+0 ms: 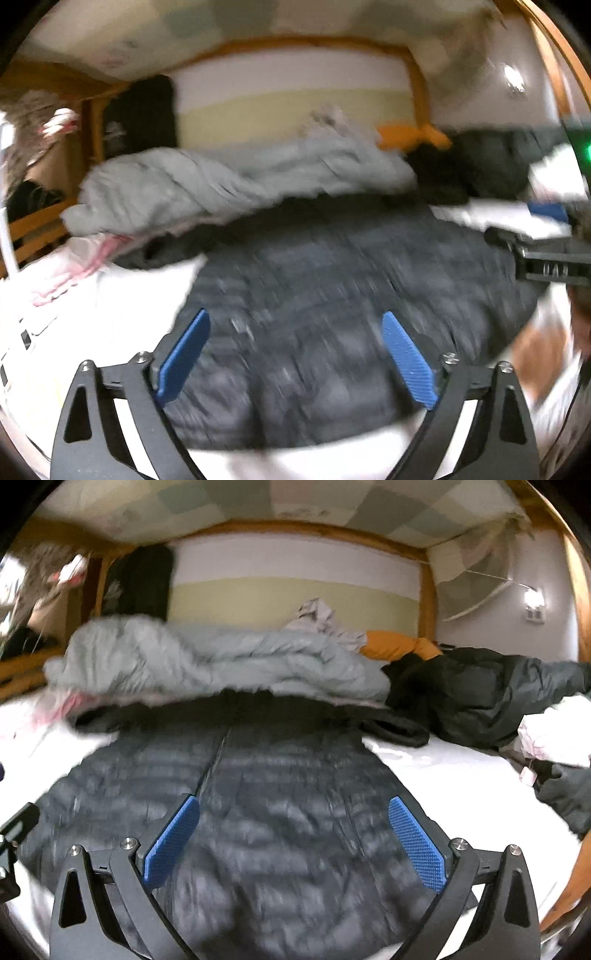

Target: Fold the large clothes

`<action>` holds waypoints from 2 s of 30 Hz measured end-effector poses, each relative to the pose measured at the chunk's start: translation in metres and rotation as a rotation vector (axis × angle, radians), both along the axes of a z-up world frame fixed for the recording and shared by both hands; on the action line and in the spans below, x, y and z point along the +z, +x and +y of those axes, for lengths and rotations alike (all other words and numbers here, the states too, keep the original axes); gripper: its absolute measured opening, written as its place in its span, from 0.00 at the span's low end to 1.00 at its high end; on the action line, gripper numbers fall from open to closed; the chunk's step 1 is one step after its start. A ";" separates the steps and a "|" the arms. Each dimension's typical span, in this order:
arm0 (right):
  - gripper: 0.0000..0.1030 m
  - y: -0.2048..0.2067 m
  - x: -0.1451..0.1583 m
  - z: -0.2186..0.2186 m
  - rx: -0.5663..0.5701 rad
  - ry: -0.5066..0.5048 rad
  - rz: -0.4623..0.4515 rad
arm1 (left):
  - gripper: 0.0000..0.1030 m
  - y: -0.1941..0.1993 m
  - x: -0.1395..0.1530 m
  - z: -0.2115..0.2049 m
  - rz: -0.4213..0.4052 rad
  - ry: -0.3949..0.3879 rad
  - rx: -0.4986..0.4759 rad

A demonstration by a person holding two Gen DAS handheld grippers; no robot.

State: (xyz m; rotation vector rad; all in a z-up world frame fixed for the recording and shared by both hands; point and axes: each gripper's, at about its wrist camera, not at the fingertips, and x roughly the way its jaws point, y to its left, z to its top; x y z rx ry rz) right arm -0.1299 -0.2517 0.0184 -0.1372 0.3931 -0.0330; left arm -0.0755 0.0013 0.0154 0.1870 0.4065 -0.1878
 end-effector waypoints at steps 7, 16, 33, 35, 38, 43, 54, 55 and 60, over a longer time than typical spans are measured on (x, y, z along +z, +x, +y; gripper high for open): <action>0.99 -0.033 -0.045 0.012 0.117 -0.150 0.185 | 0.85 -0.017 -0.047 -0.043 0.109 0.262 -0.136; 0.96 -0.025 -0.097 0.020 0.119 -0.314 0.342 | 0.85 0.000 -0.062 -0.035 0.141 0.313 -0.018; 0.06 -0.041 -0.035 -0.003 0.101 -0.305 0.271 | 0.04 -0.011 -0.001 -0.002 0.146 0.341 0.001; 0.06 -0.057 -0.027 -0.003 0.159 -0.325 0.273 | 0.05 -0.017 0.007 0.005 0.171 0.335 -0.019; 0.06 -0.061 -0.017 -0.001 0.189 -0.349 0.271 | 0.10 -0.006 0.019 0.012 0.202 0.297 -0.031; 0.06 -0.016 0.012 -0.005 0.147 -0.334 0.233 | 0.42 0.041 0.038 0.011 0.155 0.312 -0.016; 0.36 0.120 0.012 -0.022 0.118 -0.313 0.275 | 0.75 0.172 0.023 0.052 0.292 0.192 0.026; 0.43 0.128 0.006 -0.026 0.103 -0.309 0.276 | 0.76 0.177 0.020 0.055 0.295 0.187 0.033; 0.54 0.153 -0.005 -0.058 0.039 -0.198 0.340 | 0.79 0.190 0.014 0.067 0.308 0.149 0.068</action>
